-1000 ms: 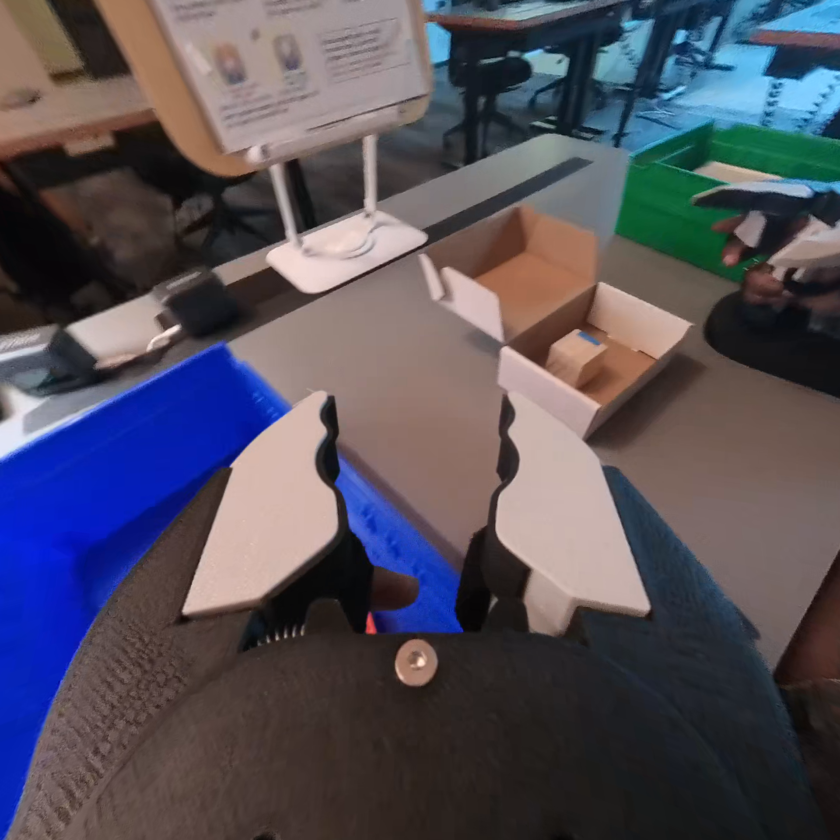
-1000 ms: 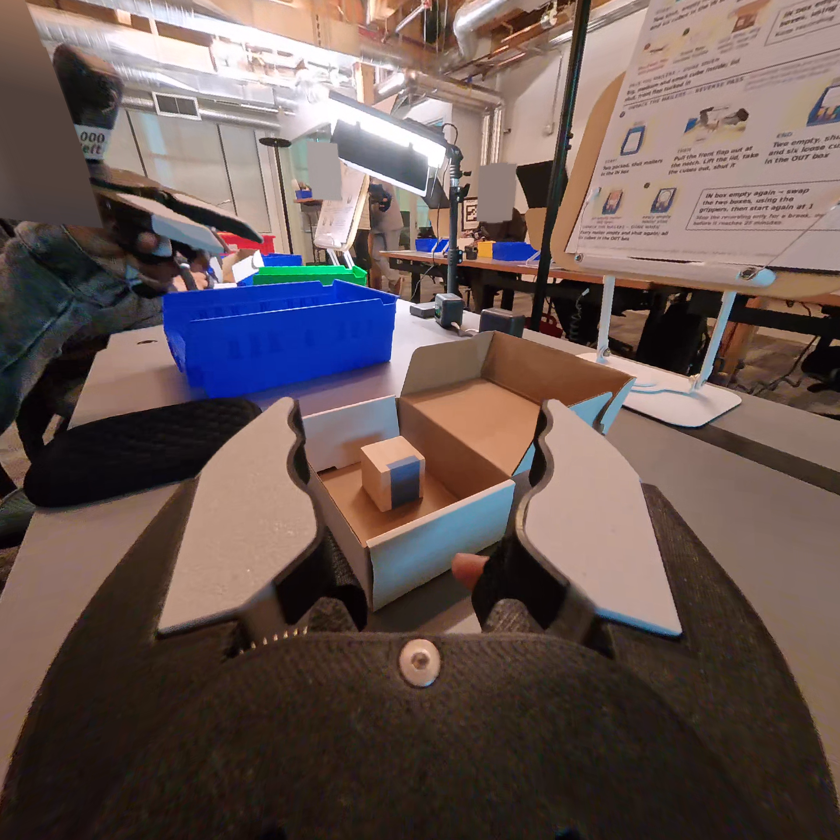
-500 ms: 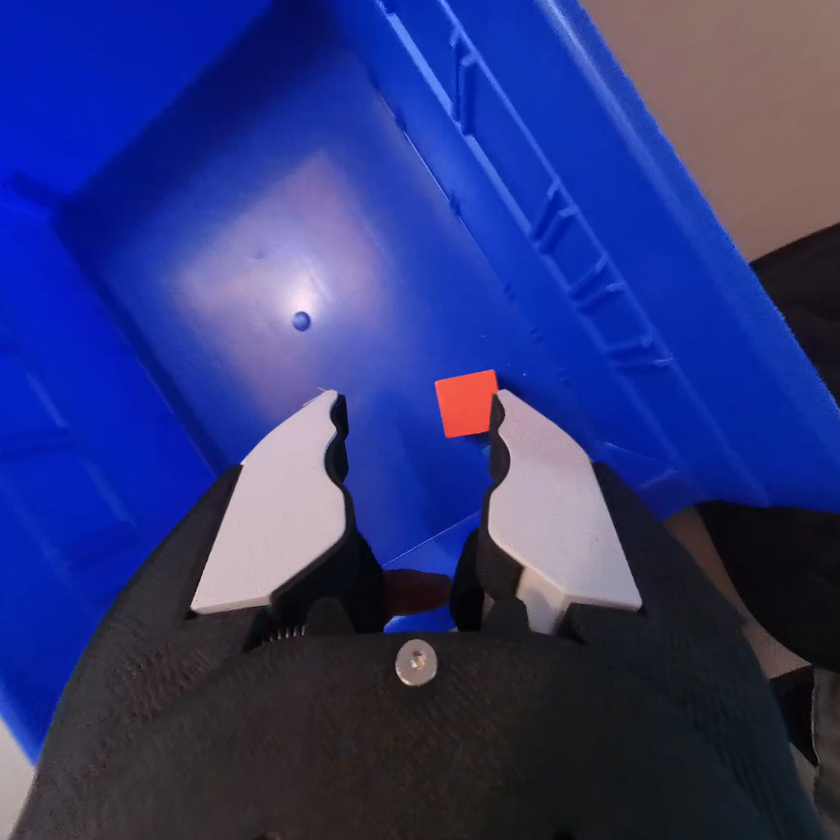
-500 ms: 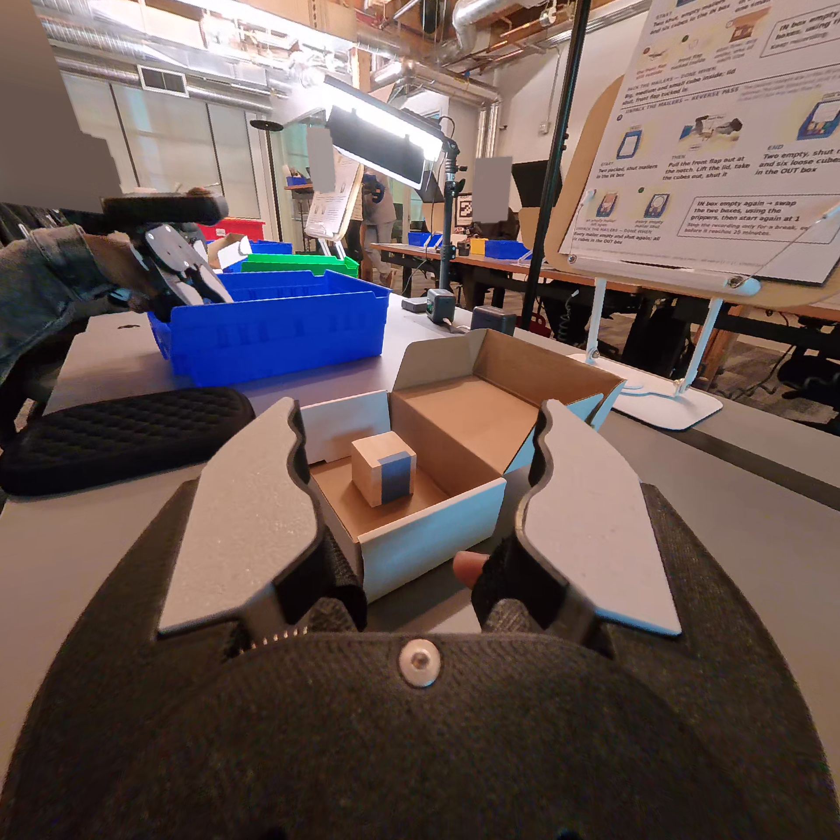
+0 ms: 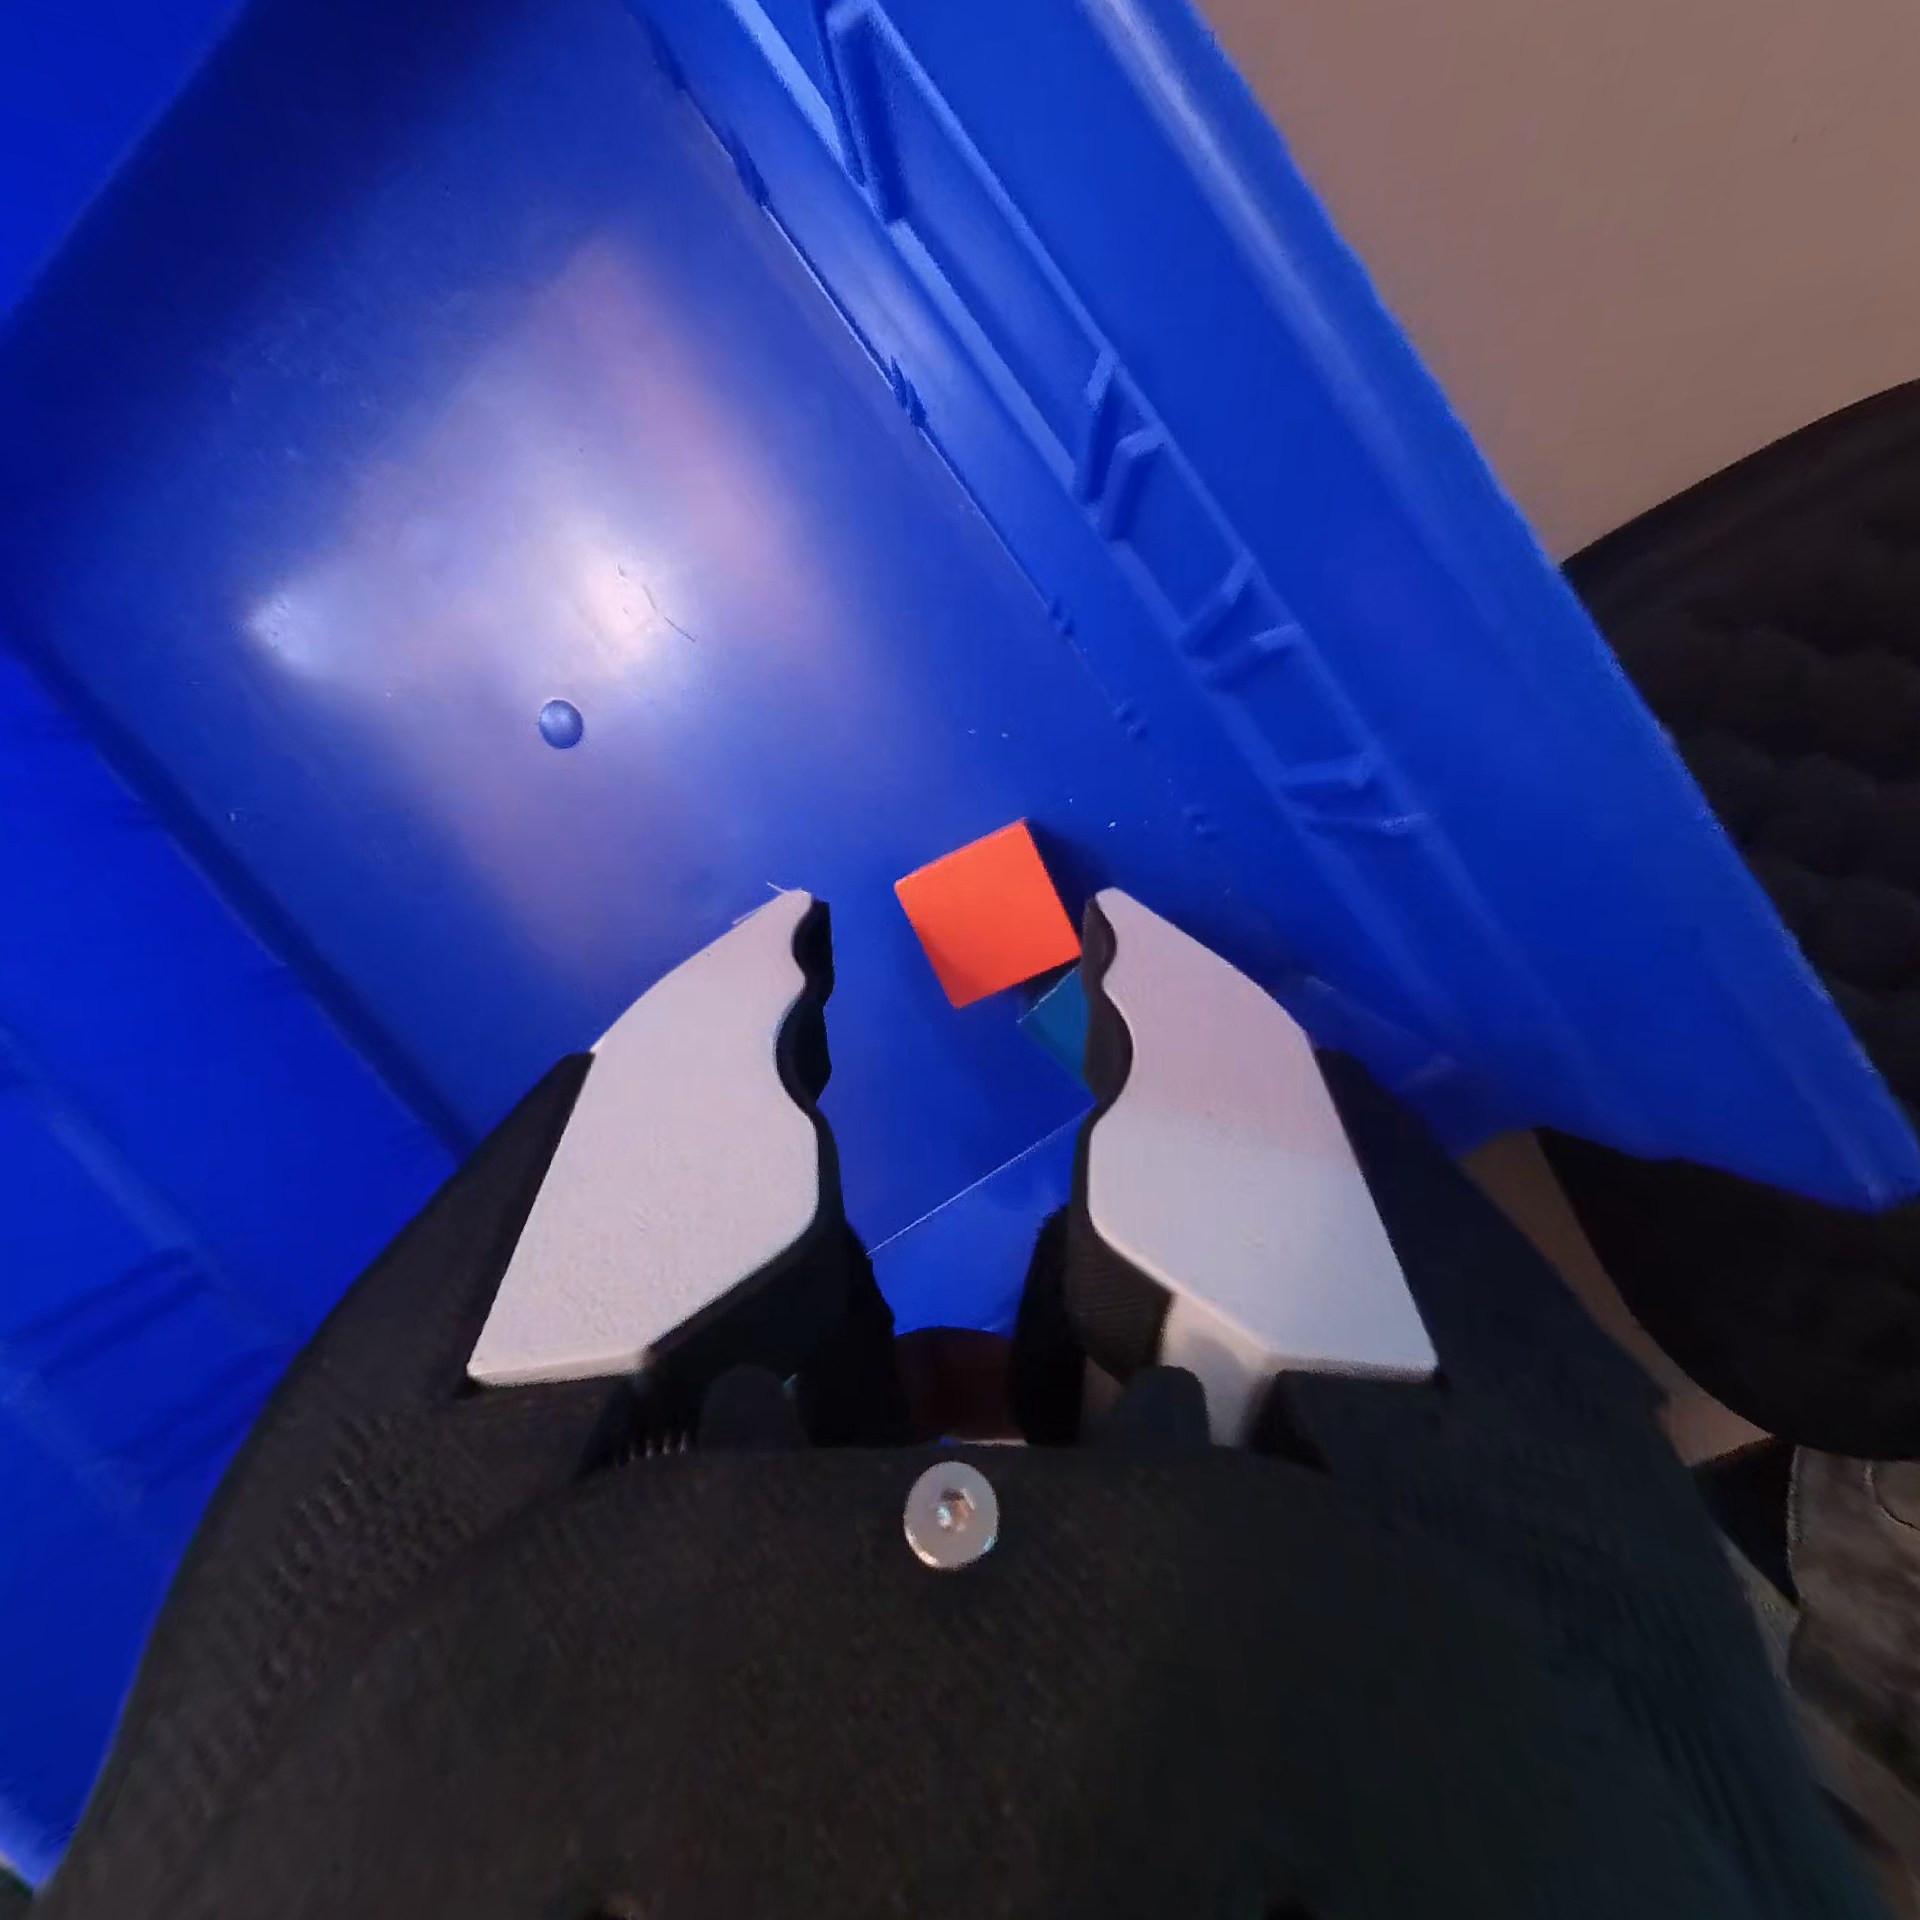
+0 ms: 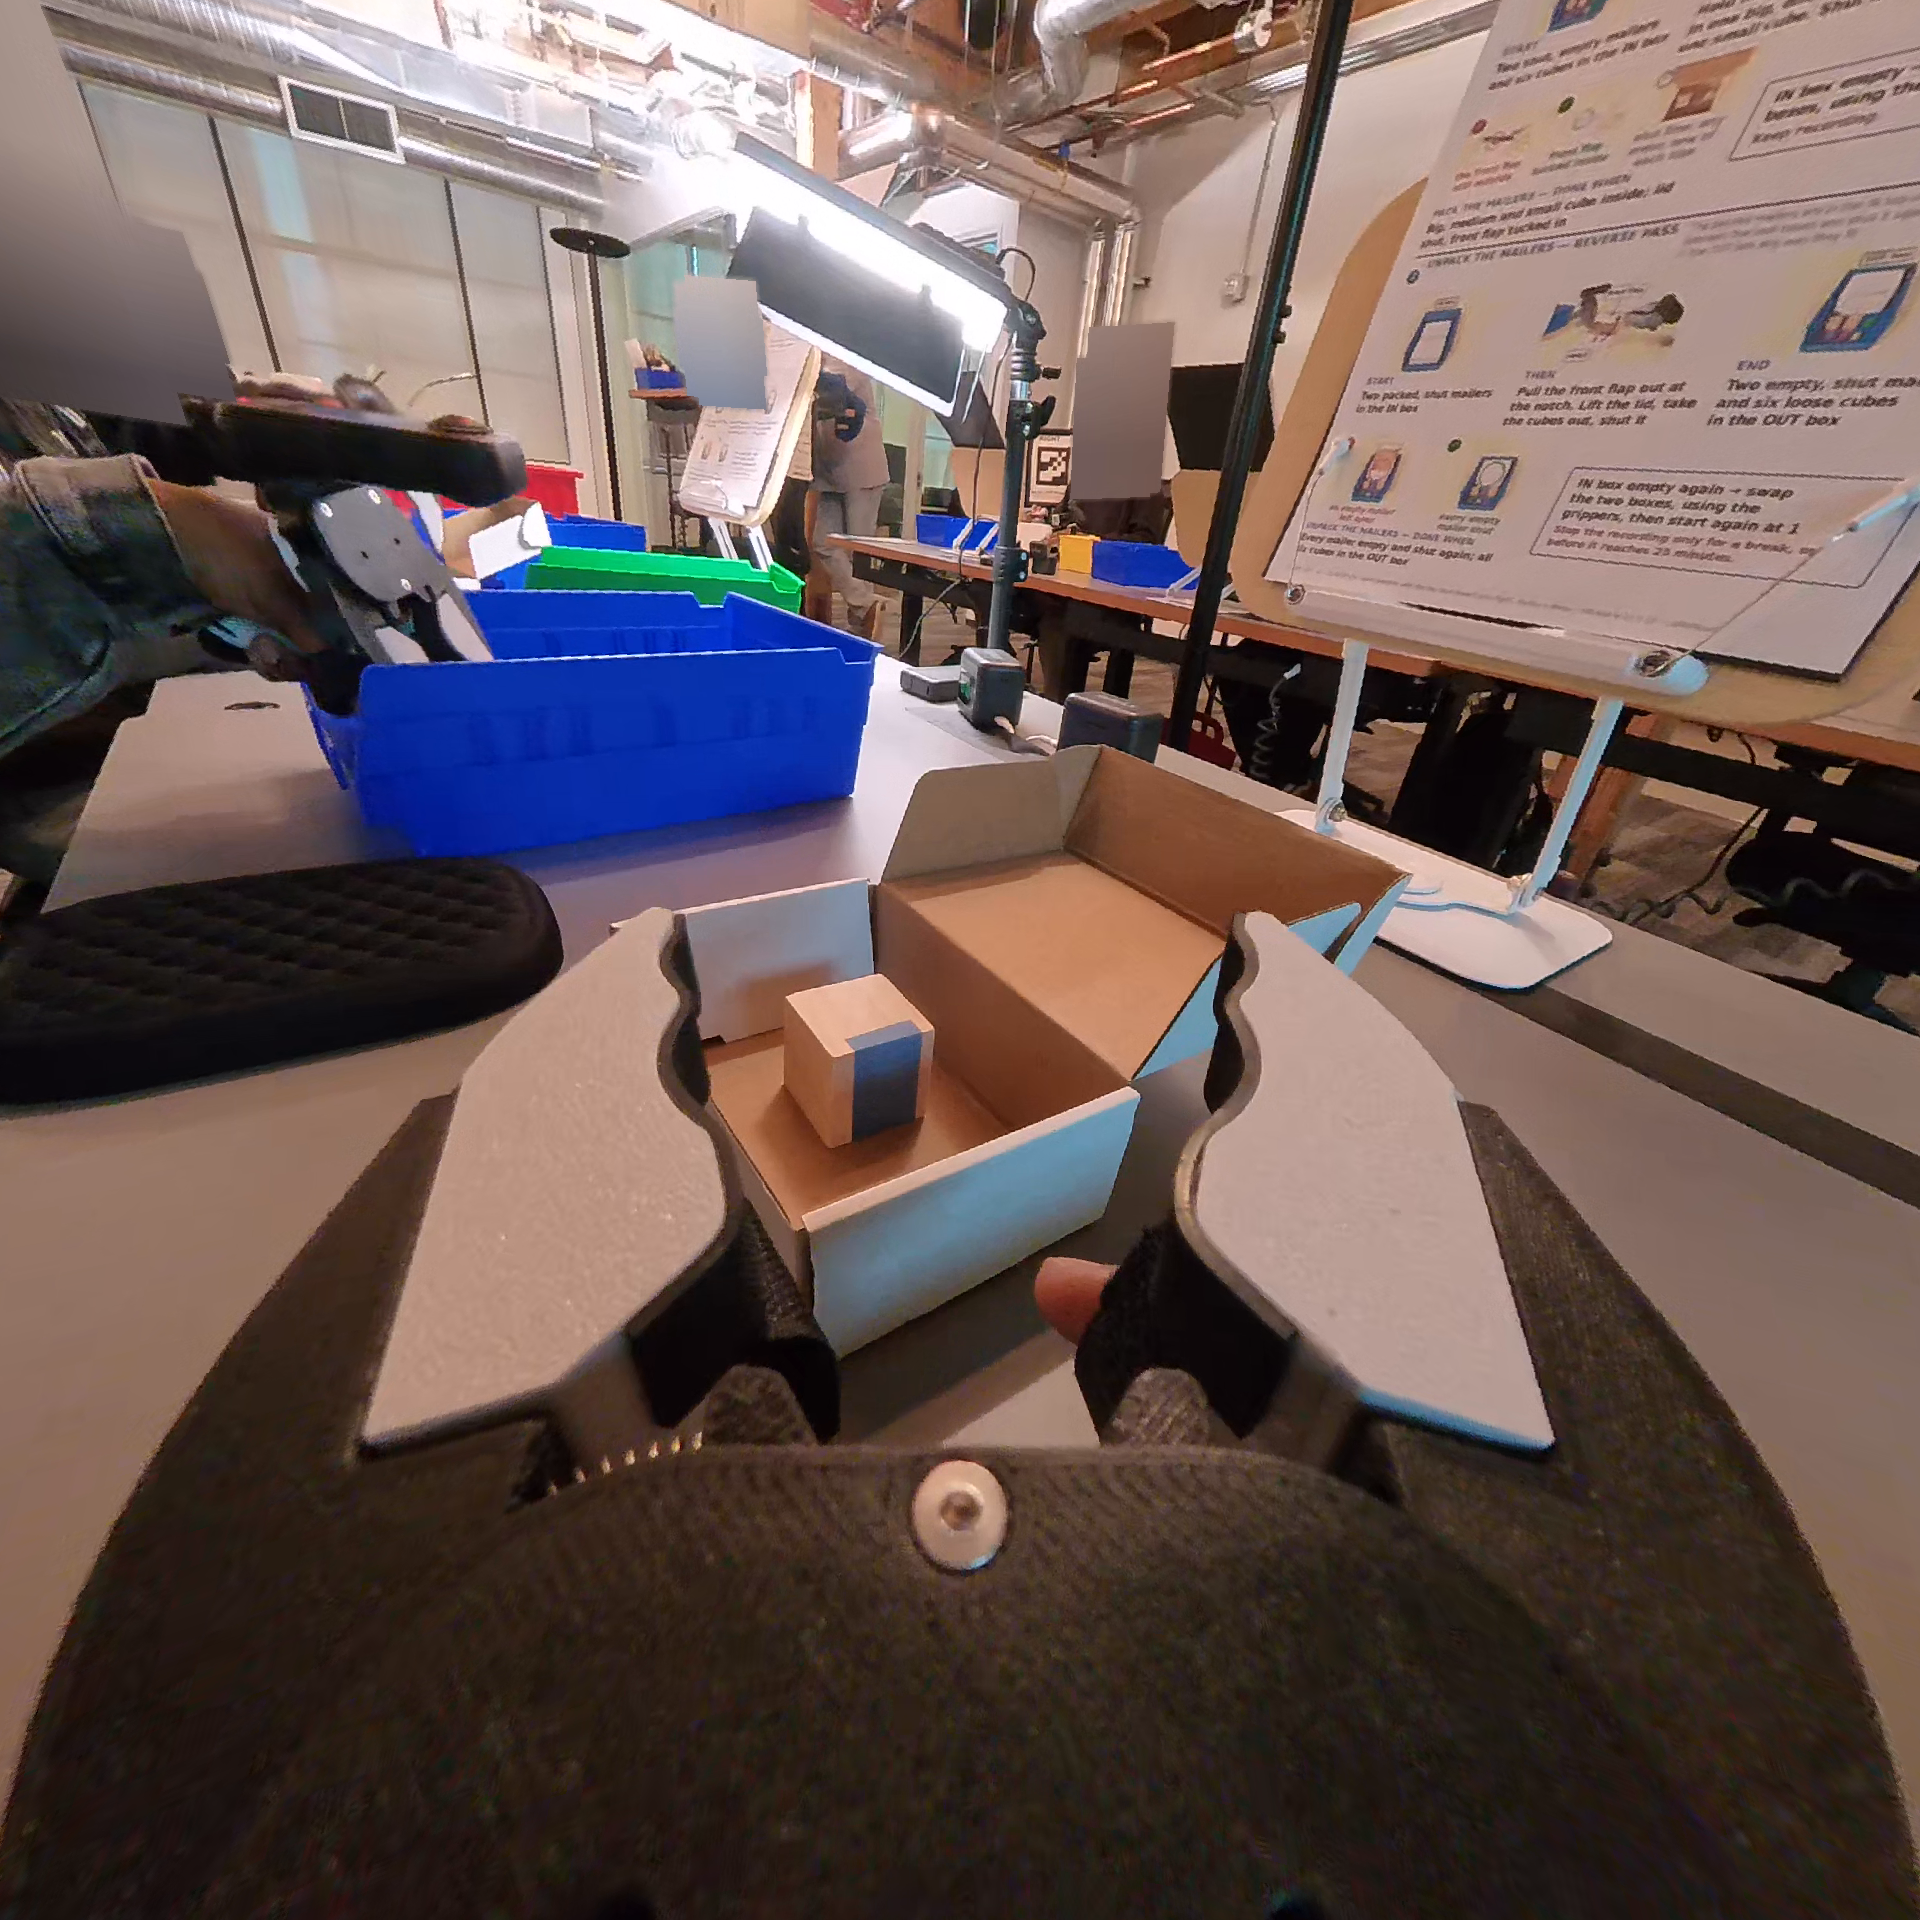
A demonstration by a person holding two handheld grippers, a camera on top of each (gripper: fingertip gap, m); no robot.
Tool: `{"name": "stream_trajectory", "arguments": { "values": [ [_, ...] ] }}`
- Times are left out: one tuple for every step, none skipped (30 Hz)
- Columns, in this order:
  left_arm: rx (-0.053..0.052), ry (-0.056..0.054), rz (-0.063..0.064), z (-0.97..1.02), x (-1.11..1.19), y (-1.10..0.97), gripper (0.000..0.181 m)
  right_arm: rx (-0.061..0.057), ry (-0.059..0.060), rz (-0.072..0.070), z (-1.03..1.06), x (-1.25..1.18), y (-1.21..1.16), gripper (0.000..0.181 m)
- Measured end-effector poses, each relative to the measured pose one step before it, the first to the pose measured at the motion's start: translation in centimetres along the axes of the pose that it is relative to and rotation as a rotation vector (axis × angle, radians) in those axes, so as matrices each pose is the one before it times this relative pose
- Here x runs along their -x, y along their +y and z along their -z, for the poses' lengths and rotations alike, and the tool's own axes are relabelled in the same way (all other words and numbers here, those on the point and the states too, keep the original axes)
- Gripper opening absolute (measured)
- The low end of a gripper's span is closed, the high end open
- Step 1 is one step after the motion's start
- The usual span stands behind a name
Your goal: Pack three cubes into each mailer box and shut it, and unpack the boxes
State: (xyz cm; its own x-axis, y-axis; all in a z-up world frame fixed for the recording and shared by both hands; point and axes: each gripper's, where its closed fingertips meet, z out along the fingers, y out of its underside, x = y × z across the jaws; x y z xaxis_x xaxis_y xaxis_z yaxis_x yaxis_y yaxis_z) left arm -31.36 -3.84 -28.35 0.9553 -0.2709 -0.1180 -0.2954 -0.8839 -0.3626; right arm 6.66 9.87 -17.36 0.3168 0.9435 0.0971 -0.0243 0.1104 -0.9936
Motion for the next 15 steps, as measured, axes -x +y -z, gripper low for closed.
{"name": "stream_trajectory", "arguments": {
  "values": [
    [0.012, -0.0026, -0.0024, -0.302, 0.034, 0.068, 0.044, 0.0024, -0.0008, 0.0022, -0.02, 0.04, 0.039, 0.095],
    [0.0101, 0.0109, -0.0013, -0.286, -0.137, 0.032, 0.04, 0.0014, -0.0009, 0.0032, -0.005, 0.037, 0.024, 0.095],
    [0.0089, 0.0103, -0.0053, -0.226, -0.136, 0.041, 0.036, 0.0, 0.0016, 0.0054, 0.012, 0.008, -0.018, 0.095],
    [0.004, -0.0079, -0.0057, -0.08, 0.115, 0.006, 0.032, -0.0003, 0.0038, 0.0071, 0.035, -0.02, -0.025, 0.095],
    [-0.0002, -0.0094, -0.0039, 0.047, 0.165, 0.017, 0.028, 0.0, 0.0047, 0.0065, 0.025, -0.064, -0.007, 0.095],
    [-0.0091, -0.01, -0.0023, 0.2, 0.219, -0.041, 0.028, -0.0003, 0.0032, 0.0031, 0.017, -0.04, -0.017, 0.095],
    [-0.0305, -0.0173, 0.0012, 0.356, 0.364, -0.29, 0.028, -0.0017, -0.0022, -0.0005, 0.007, 0.025, -0.022, 0.095],
    [-0.0527, -0.022, 0.0091, 0.54, 0.51, -0.572, 0.028, -0.0036, -0.0055, -0.0015, 0.006, 0.082, -0.049, 0.095],
    [-0.0688, -0.0206, 0.0196, 0.663, 0.576, -0.798, 0.028, -0.0018, -0.0013, 0.0014, -0.01, 0.048, -0.029, 0.095],
    [-0.0835, -0.0251, 0.027, 0.764, 0.697, -1.057, 0.028, 0.0018, 0.0016, 0.004, -0.013, 0.0, 0.009, 0.094],
    [-0.1078, -0.0349, 0.0219, 0.819, 0.783, -1.476, 0.028, 0.0055, 0.0015, 0.0001, -0.024, 0.012, 0.071, 0.094],
    [-0.1368, -0.032, 0.0245, 0.851, 0.641, -1.941, 0.028, 0.0084, 0.0016, -0.0037, -0.045, 0.009, 0.104, 0.094],
    [-0.1528, -0.0095, 0.0344, 0.852, 0.217, -2.257, 0.028, 0.0077, 0.0008, -0.0016, -0.035, 0.014, 0.123, 0.094],
    [-0.1586, 0.0332, 0.0358, 0.791, -0.577, -2.428, 0.028, 0.0046, 0.0008, 0.0039, -0.029, 0.028, 0.074, 0.094],
    [-0.1585, 0.0766, 0.0402, 0.706, -1.408, -2.475, 0.027, 0.0011, 0.0051, 0.0078, -0.013, -0.029, 0.013, 0.094]
  ]
}}
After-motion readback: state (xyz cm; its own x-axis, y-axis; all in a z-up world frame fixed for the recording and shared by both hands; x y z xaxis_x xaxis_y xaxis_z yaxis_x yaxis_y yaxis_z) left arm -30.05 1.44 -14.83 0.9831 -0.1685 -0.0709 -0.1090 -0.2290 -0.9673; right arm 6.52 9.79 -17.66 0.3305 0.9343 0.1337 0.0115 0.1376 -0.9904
